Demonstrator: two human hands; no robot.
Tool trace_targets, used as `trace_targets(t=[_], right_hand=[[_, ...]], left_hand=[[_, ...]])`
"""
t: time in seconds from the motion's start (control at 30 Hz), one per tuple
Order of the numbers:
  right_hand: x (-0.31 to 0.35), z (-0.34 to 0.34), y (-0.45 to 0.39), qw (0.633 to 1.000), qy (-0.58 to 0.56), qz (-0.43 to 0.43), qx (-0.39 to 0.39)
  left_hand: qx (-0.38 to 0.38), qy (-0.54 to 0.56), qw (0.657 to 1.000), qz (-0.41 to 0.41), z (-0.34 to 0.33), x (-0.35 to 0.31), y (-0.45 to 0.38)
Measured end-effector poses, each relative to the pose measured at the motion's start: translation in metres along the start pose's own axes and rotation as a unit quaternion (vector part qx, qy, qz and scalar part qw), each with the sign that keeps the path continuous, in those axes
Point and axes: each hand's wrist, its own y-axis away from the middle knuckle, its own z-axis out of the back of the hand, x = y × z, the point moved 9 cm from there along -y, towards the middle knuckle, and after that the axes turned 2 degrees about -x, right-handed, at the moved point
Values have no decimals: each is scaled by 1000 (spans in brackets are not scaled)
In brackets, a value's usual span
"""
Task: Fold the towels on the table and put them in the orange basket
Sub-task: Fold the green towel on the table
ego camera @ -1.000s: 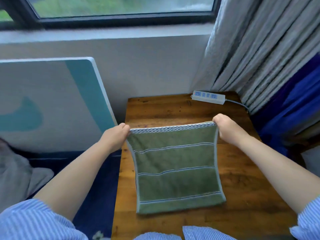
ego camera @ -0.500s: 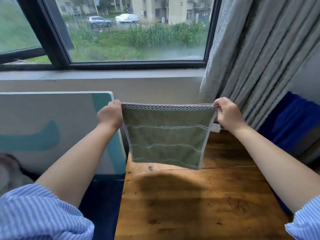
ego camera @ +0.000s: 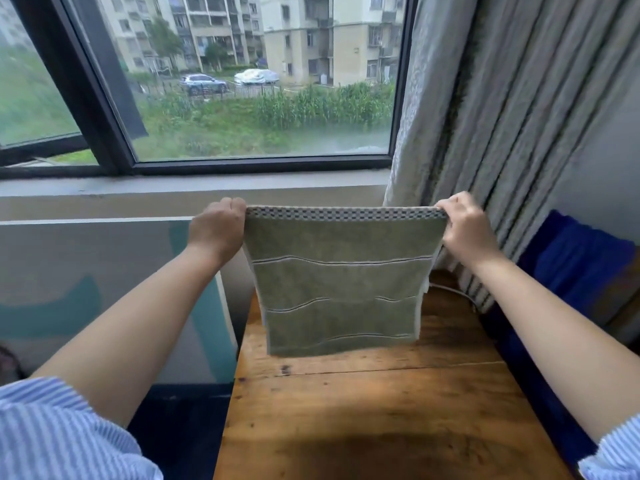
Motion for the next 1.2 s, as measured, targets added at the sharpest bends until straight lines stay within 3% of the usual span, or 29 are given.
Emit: trace_targets(t=[0.27, 0.4, 0.5, 0.67, 0.7, 0.8, 1.0, 1.1, 1.2], right_hand=[[-5, -19, 3, 999, -17, 2, 51], [-16, -36, 10, 995, -30, -38, 88], [-22, -47, 20, 988, -76, -75, 116], [-40, -74, 63, 933, -234, -224, 159], [-42, -76, 65, 925, -248, -241, 158], [-49, -76, 80, 923, -245, -257, 151], [-59, -79, 110, 937, -122, -261, 195], [-65, -96, 134, 920, -61, -302, 242], [-68, -115, 159, 897, -22, -335, 288]], left_hand=[[55, 3, 998, 8, -26, -1, -3], [85, 156, 982, 66, -48, 5, -3], [69, 306, 939, 142, -62, 12, 10], [83, 498, 819, 275, -101, 12, 52], [84, 505, 811, 284, -103, 11, 55], [109, 467, 833, 277, -110, 10, 70], [252, 353, 867, 244, -144, 4, 113], [344, 311, 852, 242, -171, 0, 141], [383, 274, 846, 249, -194, 0, 157]])
